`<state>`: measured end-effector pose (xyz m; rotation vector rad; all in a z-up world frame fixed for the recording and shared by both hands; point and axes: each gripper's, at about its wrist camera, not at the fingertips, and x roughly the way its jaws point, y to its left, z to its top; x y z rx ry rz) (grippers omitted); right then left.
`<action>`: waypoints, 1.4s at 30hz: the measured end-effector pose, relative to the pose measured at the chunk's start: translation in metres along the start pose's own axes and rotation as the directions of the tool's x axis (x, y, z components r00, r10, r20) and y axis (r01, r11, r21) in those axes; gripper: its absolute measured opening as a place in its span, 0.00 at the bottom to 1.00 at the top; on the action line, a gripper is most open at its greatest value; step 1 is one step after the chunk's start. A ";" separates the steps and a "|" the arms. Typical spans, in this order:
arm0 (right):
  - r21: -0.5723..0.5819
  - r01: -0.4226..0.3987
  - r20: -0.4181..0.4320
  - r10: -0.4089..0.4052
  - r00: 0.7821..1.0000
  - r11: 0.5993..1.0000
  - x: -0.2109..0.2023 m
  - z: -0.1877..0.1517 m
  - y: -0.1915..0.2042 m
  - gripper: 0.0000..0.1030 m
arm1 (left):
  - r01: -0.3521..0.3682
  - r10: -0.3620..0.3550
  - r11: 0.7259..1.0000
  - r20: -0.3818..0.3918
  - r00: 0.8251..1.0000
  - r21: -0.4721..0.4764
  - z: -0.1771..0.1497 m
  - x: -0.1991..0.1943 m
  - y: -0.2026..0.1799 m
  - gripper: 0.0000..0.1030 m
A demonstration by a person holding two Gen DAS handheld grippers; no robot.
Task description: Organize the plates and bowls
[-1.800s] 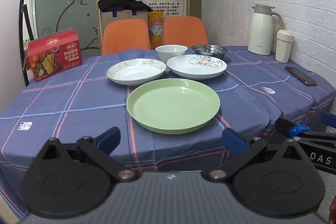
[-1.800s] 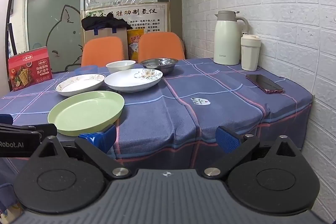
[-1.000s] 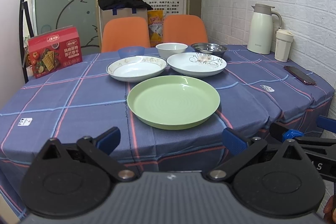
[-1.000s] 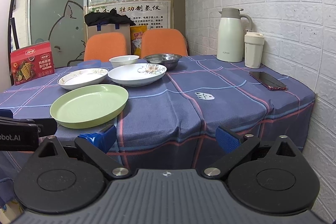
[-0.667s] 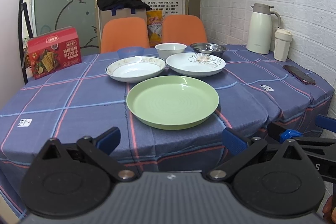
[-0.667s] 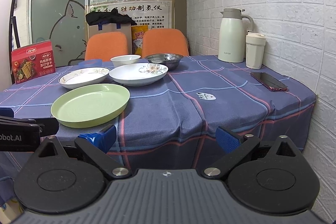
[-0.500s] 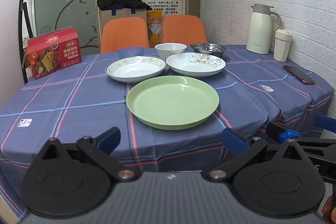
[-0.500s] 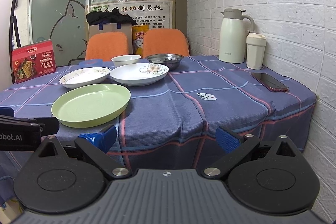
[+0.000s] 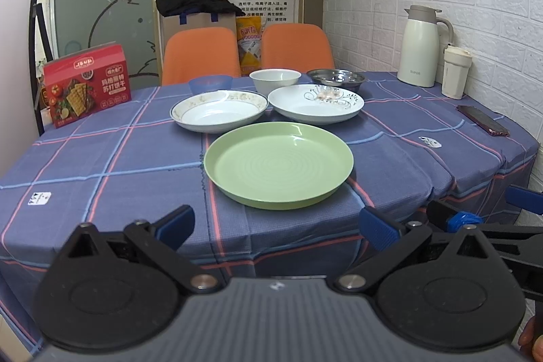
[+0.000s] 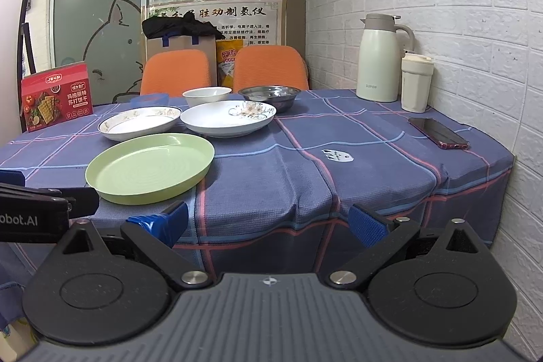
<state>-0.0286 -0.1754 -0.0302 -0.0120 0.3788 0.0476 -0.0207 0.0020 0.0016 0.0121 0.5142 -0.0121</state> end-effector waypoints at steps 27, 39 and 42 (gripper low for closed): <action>-0.008 0.001 -0.020 -0.001 1.000 1.000 0.007 0.002 0.000 0.86 | 0.009 -0.009 1.000 -0.035 0.999 -0.013 0.005 0.014 0.003 1.00; 0.020 0.012 -0.034 -0.011 0.999 1.000 0.022 0.022 -0.008 0.86 | 0.020 -0.020 1.000 -0.030 0.999 -0.013 0.032 0.025 0.021 1.00; -0.006 -0.020 -0.074 0.019 0.997 1.000 0.045 0.032 0.002 0.86 | 0.039 -0.042 0.999 -0.085 0.995 -0.035 0.047 0.044 0.039 1.00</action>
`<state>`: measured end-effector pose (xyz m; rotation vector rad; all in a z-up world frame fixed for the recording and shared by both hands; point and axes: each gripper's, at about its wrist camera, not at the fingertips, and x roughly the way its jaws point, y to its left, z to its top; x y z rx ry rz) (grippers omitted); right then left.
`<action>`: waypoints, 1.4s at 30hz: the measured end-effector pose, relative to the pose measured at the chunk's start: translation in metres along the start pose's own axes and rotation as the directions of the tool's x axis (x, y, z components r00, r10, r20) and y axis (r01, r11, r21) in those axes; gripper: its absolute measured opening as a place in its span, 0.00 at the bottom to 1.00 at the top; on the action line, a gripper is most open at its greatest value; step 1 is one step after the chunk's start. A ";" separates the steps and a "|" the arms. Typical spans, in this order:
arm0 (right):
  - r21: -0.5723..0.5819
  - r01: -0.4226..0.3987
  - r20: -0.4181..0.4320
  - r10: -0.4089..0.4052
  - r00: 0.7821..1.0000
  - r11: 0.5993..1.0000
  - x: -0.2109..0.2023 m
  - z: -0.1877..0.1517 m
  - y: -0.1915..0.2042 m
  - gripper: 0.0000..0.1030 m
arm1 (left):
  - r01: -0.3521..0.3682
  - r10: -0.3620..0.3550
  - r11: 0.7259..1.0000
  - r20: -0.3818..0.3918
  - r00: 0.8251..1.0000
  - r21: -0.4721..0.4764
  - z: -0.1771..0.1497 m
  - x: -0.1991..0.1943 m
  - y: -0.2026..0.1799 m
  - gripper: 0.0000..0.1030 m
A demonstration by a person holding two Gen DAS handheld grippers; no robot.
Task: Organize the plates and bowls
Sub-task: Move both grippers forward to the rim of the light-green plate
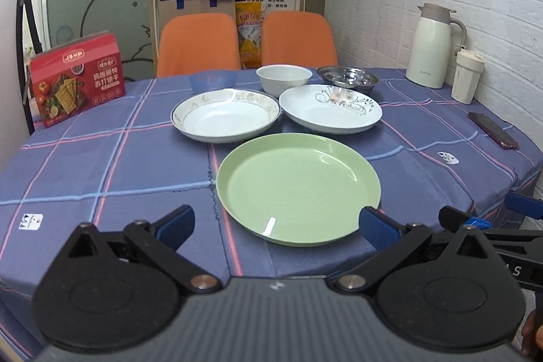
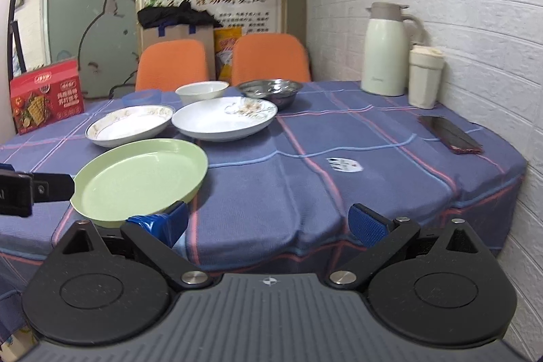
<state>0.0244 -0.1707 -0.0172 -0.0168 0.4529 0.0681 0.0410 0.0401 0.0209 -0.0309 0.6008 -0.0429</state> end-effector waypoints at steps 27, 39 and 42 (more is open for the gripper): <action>-0.102 -0.241 -0.205 0.217 0.954 0.965 0.123 0.029 0.042 0.88 | 0.125 -0.137 0.990 -0.237 0.962 -0.064 0.034 0.126 0.057 0.97; -0.137 -0.316 -0.275 0.270 0.923 0.939 0.132 0.039 0.051 0.85 | 0.146 -0.146 0.989 -0.260 0.954 -0.020 0.036 0.126 0.052 0.81; -0.147 -0.341 -0.274 0.293 0.916 0.929 0.130 0.039 0.053 0.82 | 0.124 -0.117 0.992 -0.247 0.962 0.013 0.035 0.124 0.047 0.59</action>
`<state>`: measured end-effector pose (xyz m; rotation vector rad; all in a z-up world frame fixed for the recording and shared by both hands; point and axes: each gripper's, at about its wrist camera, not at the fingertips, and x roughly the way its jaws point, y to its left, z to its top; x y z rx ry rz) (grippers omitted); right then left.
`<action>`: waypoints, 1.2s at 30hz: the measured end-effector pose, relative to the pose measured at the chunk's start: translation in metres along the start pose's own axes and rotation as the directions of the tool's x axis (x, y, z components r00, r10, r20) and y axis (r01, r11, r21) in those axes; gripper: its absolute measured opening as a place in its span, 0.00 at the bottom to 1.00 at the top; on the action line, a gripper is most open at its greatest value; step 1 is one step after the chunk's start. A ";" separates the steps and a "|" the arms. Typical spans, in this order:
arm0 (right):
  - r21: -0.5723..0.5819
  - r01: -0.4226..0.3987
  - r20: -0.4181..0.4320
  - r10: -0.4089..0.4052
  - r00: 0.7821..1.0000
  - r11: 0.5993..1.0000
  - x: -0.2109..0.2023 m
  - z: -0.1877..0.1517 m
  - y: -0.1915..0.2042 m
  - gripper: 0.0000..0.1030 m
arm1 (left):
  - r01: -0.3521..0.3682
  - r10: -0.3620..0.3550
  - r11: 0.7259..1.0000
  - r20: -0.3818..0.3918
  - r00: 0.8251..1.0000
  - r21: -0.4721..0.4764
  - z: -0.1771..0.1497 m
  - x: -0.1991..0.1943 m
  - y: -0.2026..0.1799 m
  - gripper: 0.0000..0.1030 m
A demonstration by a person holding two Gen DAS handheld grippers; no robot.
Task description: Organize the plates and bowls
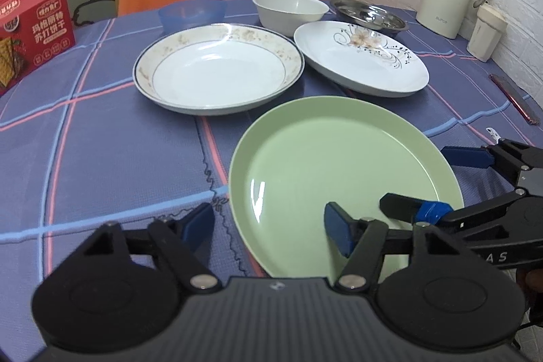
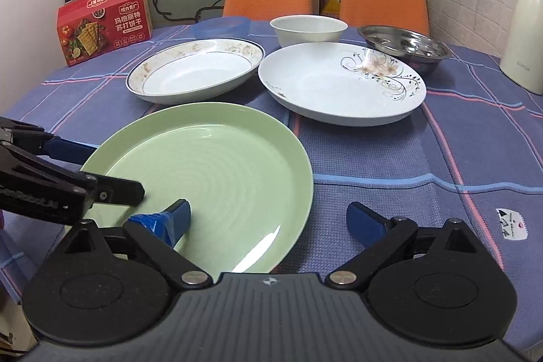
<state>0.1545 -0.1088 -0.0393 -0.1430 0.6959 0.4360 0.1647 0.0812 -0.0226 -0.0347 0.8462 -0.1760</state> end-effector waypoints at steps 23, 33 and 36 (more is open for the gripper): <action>-0.072 -0.167 0.034 0.170 0.985 0.983 0.014 0.018 0.096 0.83 | -0.167 0.166 0.969 -0.018 0.986 -0.182 -0.017 -0.045 0.069 0.46; -0.078 -0.132 -0.001 0.133 0.991 0.988 0.029 0.022 0.100 0.84 | -0.148 0.149 0.971 -0.008 0.989 -0.186 -0.011 -0.026 0.079 0.50; -0.087 -0.128 -0.002 0.128 0.992 0.988 0.033 0.024 0.101 0.84 | -0.149 0.151 0.971 -0.003 0.989 -0.188 -0.008 -0.022 0.082 0.50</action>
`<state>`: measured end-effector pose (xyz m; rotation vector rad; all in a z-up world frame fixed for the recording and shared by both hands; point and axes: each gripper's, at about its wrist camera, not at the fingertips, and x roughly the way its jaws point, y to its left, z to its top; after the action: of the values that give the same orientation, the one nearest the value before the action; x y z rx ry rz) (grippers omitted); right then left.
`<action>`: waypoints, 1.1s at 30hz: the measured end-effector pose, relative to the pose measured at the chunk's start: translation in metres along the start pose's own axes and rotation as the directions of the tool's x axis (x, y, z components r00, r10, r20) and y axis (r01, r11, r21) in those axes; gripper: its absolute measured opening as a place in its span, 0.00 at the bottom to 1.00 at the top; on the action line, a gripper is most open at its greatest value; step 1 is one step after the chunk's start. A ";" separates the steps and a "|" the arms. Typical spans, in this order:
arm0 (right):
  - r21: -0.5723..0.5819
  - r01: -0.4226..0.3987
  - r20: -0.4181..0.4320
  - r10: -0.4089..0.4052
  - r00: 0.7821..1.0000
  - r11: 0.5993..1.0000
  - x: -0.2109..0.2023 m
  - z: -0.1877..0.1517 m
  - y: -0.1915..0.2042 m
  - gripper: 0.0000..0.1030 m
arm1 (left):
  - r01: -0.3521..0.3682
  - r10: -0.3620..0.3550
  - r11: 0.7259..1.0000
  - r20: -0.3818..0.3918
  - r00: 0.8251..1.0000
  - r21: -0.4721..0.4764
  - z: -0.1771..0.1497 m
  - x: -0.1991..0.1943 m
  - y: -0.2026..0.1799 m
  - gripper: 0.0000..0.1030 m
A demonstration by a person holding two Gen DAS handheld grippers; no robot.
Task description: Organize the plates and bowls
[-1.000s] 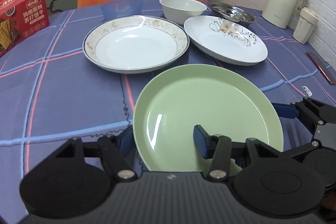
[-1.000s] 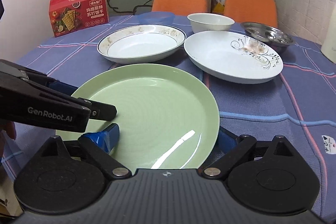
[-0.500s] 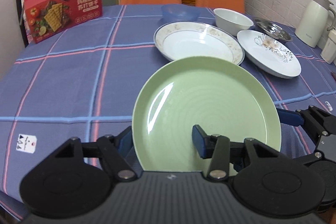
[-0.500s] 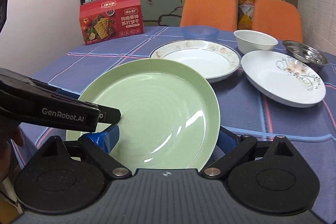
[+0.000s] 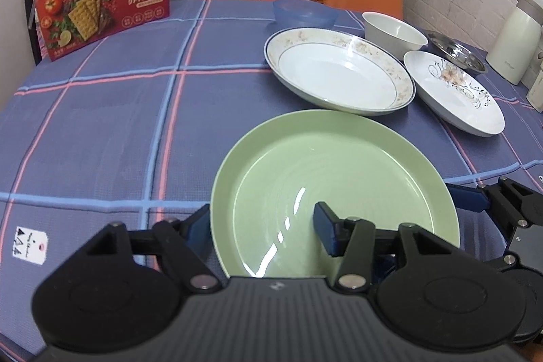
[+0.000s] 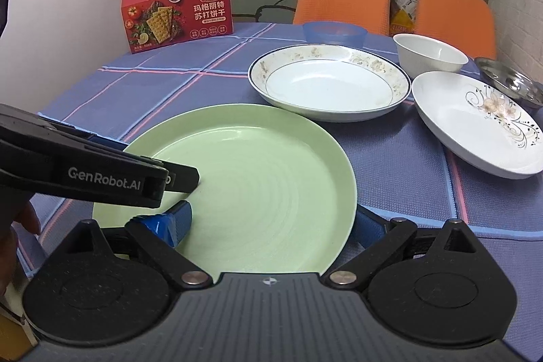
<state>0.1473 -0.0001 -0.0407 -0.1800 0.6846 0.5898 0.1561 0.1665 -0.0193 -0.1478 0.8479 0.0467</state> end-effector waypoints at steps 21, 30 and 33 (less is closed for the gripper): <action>0.071 -0.062 0.012 0.062 0.998 0.996 -0.014 0.001 -0.025 0.83 | 0.082 -0.081 0.996 0.022 0.996 -0.046 0.002 -0.003 0.009 0.70; 0.048 0.038 0.119 -0.043 0.992 0.998 0.000 0.063 -0.080 0.83 | 0.072 -0.068 0.988 0.033 0.997 -0.136 0.018 0.003 0.035 0.71; 0.014 0.060 0.112 -0.061 0.992 0.998 0.033 0.093 -0.093 0.83 | 0.065 -0.062 0.990 0.029 0.998 -0.126 0.017 0.007 0.035 0.74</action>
<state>0.2713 -0.0298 0.0065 -0.1558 0.5711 0.5344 0.1703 0.2032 -0.0173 -0.2934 0.8151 0.0432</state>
